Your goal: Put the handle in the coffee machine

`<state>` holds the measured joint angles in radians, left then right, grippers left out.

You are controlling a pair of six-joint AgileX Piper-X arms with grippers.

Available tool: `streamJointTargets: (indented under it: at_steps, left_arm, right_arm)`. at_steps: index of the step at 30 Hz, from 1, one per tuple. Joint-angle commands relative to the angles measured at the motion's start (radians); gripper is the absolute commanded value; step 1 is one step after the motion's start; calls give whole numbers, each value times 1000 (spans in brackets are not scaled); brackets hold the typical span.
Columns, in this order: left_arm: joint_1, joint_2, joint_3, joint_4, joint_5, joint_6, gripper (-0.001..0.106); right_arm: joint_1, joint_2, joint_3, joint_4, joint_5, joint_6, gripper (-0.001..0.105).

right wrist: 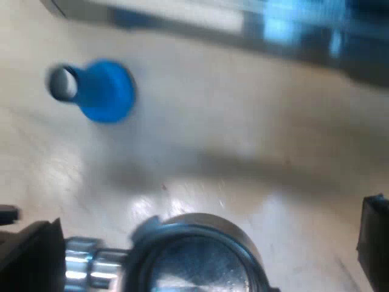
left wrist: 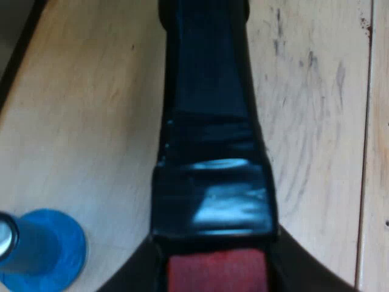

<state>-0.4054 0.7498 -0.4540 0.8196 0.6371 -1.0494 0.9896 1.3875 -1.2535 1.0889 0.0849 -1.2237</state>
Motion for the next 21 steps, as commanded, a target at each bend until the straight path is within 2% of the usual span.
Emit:
streamJointTargets:
  at_steps: [1, 7, 13, 16, 18, 19, 21]
  left_arm:
    - [40, -16, -11, -10, 50, 0, 0]
    - [163, -16, -11, 2, 50, 0, 0]
    - [262, -37, -17, 92, 50, 44, 0]
    - [345, -47, -17, 104, 50, 44, 0]
    - [419, -53, -20, 104, 50, 44, 0]
    - [430, -53, -21, 107, 50, 44, 0]
    - [485, -52, -40, 134, 50, 51, 0]
  right_arm:
    - [0, -6, -63, -13, 15, -47, 105]
    - [13, -9, -117, -6, 15, -45, 105]
    - [77, -32, -117, -4, 17, -37, 105]
    - [143, -46, -117, -4, 116, -26, 105]
    - [203, -56, -117, -4, 233, 12, 105]
    - [213, -57, -117, -4, 243, 19, 105]
    - [283, -61, -117, -4, 390, 42, 105]
